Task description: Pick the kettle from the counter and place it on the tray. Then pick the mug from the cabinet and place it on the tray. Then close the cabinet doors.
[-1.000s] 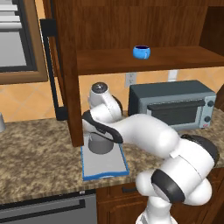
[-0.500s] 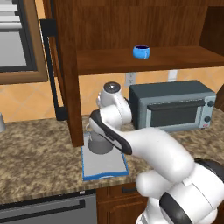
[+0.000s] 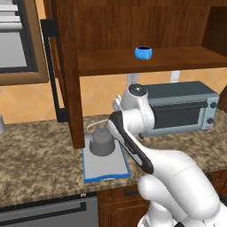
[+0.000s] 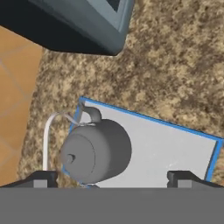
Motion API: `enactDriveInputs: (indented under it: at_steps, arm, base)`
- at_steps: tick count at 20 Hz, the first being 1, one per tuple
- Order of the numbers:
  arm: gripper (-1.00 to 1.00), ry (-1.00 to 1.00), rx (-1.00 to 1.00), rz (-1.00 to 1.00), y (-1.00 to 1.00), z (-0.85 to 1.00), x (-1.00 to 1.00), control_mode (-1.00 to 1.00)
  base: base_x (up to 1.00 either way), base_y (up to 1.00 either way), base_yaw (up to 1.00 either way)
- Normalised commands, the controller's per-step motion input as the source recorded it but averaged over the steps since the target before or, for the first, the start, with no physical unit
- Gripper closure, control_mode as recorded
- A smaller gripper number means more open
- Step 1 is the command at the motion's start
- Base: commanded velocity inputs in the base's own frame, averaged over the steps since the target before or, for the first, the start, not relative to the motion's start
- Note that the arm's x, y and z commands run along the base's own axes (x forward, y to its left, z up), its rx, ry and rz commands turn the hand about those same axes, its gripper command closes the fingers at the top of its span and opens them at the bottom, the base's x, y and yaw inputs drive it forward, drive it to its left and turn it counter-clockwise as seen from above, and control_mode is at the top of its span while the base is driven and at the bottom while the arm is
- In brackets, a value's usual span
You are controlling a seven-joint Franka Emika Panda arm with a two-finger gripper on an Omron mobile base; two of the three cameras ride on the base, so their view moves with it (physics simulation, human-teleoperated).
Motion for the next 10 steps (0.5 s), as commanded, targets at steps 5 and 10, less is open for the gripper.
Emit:
enactDriveInputs:
  at_steps: [5, 10]
  arm:
    - [-1.00, -0.02, 0.00, 0.00, -0.46, 0.24, -0.24, -1.00]
    - [-1.00, -0.09, -0.08, 0.02, -0.42, 0.48, -0.03, -1.00]
  base:
    - [0.00, 0.00, 0.00]
    - [0.00, 0.00, 0.00]
